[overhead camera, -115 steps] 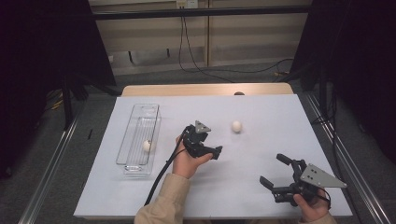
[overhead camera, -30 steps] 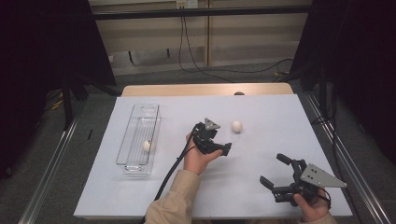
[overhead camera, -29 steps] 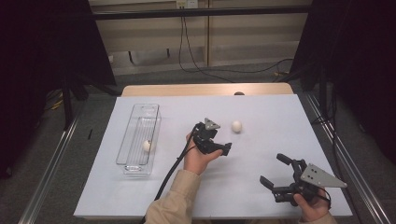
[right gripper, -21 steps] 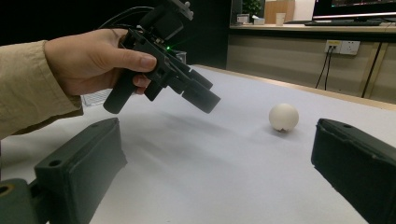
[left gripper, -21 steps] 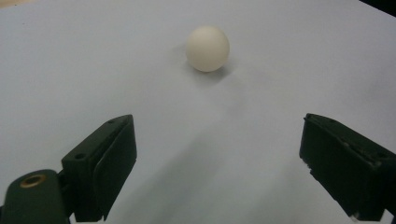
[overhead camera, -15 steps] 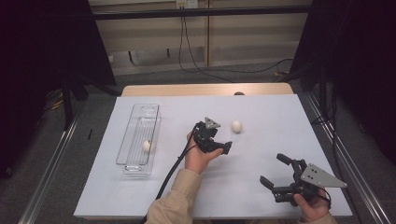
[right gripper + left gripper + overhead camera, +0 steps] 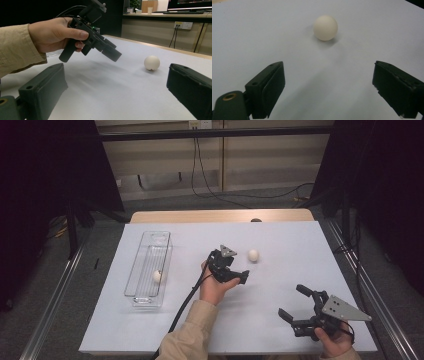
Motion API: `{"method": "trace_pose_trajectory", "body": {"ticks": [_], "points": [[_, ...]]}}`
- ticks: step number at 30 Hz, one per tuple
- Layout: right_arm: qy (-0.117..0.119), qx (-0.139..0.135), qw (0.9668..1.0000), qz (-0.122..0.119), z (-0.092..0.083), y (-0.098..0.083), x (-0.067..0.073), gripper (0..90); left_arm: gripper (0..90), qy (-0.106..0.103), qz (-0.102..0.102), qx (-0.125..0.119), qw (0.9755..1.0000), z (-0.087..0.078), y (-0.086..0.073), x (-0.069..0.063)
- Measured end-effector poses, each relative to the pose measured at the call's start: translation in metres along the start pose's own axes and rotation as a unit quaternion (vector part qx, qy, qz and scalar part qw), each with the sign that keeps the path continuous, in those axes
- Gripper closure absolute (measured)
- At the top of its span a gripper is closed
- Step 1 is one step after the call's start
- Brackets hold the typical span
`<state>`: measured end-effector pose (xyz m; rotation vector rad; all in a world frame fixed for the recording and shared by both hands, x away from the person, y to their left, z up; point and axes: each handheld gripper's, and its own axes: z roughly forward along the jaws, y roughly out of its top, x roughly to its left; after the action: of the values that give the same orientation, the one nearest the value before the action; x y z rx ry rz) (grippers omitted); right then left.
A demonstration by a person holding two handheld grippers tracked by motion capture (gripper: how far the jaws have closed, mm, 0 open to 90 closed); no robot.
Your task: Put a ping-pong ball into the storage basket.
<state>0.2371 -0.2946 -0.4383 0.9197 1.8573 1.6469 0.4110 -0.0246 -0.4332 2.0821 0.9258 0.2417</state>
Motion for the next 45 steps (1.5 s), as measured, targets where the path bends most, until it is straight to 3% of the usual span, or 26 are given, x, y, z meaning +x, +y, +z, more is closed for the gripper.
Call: {"method": "trace_pose_trajectory", "body": {"ticks": [45], "points": [[0.000,0.001,1.0000,0.000,0.000,0.000,0.000,1.6,11.2,0.009,-0.011,-0.014,0.9998,0.013,0.005,0.002]]}}
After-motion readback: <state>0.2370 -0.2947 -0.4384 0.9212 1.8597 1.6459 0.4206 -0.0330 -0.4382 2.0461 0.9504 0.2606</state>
